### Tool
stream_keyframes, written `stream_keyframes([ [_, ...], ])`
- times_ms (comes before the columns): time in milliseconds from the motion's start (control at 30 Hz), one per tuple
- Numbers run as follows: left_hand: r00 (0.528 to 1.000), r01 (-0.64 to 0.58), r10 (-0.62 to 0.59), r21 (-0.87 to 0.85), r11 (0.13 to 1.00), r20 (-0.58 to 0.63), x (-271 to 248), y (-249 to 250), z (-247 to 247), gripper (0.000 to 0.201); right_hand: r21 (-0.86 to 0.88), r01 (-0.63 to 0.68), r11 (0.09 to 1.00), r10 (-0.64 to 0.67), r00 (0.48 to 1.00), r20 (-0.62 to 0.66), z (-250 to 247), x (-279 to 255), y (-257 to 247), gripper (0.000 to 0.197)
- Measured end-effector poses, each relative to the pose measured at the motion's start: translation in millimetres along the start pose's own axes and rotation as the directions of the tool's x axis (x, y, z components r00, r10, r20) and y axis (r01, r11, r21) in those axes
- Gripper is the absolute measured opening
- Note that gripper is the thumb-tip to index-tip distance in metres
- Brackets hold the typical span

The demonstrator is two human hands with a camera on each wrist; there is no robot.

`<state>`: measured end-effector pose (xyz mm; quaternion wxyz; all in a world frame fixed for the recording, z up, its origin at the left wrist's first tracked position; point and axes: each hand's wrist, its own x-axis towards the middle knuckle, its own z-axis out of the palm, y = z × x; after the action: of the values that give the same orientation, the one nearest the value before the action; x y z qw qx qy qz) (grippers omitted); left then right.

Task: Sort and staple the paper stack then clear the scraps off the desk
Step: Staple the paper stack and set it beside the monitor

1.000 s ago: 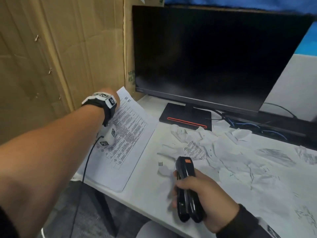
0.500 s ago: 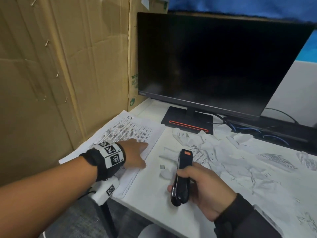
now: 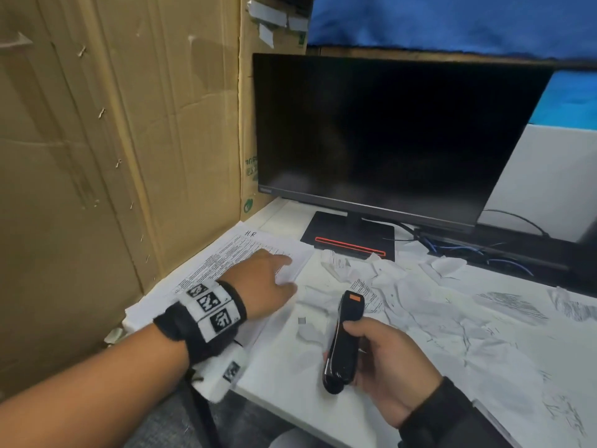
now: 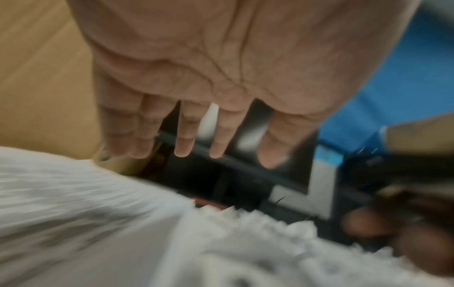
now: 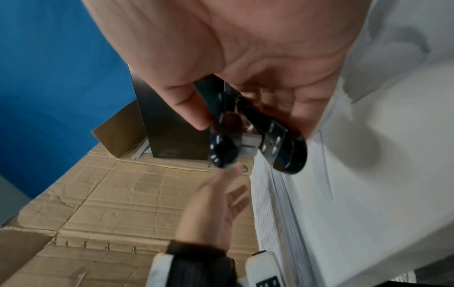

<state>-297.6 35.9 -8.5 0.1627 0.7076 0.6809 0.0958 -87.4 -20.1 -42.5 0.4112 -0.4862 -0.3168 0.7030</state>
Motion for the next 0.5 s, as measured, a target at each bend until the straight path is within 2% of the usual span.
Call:
stream_keyframes([
  [33, 0.997, -0.050, 0.040, -0.155, 0.987, -0.068, -11, 12, 4, 0.053, 0.002, 0.021, 1.000, -0.021, 1.000, -0.003, 0, 0, 0, 0.026],
  [67, 0.996, -0.085, 0.073, -0.330, 0.940, -0.047, -23, 25, 8, 0.051, 0.007, 0.048, 0.999, -0.048, 0.999, 0.001, 1, -1, 0, 0.030],
  [100, 0.992, -0.075, 0.115, -0.496, 0.865, 0.051, -36, 39, 11, 0.056, 0.024, 0.069, 0.997, -0.070, 0.997, 0.034, 2, -3, -1, 0.037],
  [133, 0.973, -0.044, 0.166, -0.579, 0.814, 0.159, -46, 50, 15, 0.062, 0.053, 0.077, 0.996, -0.082, 0.993, 0.090, 4, -5, -3, 0.050],
  [167, 0.954, -0.044, 0.208, -0.587, 0.808, 0.215, -50, 57, 20, 0.064, 0.078, 0.078, 0.994, -0.089, 0.985, 0.145, 3, -6, -5, 0.068],
  [233, 0.964, -0.090, 0.206, -0.519, 0.850, 0.169, -48, 61, 23, 0.046, 0.022, 0.082, 0.996, -0.085, 0.977, 0.197, 0, -10, -9, 0.092],
  [267, 0.976, -0.082, 0.174, -0.516, 0.853, 0.132, -45, 61, 21, 0.034, -0.068, 0.098, 0.993, -0.084, 0.978, 0.189, -4, -11, -12, 0.096],
  [333, 0.987, 0.004, 0.087, -0.557, 0.831, 0.137, -33, 54, 16, 0.021, -0.258, 0.143, 0.956, -0.111, 0.984, 0.137, -22, -15, -17, 0.096],
  [367, 0.989, 0.043, 0.039, -0.525, 0.850, 0.144, -25, 47, 13, 0.019, -0.311, 0.171, 0.935, -0.141, 0.983, 0.117, -36, -18, -21, 0.095],
  [400, 0.993, 0.053, -0.003, -0.417, 0.907, 0.119, -14, 37, 8, 0.018, -0.344, 0.204, 0.916, -0.176, 0.978, 0.111, -52, -24, -27, 0.096],
  [467, 0.997, 0.072, -0.072, -0.030, 0.997, 0.024, 11, 11, -1, 0.027, -0.398, 0.225, 0.889, -0.196, 0.974, 0.113, -84, -44, -41, 0.093],
  [500, 0.994, 0.109, -0.110, 0.136, 0.985, -0.002, 22, -3, -4, 0.032, -0.433, 0.218, 0.875, -0.190, 0.976, 0.106, -100, -55, -49, 0.091],
])
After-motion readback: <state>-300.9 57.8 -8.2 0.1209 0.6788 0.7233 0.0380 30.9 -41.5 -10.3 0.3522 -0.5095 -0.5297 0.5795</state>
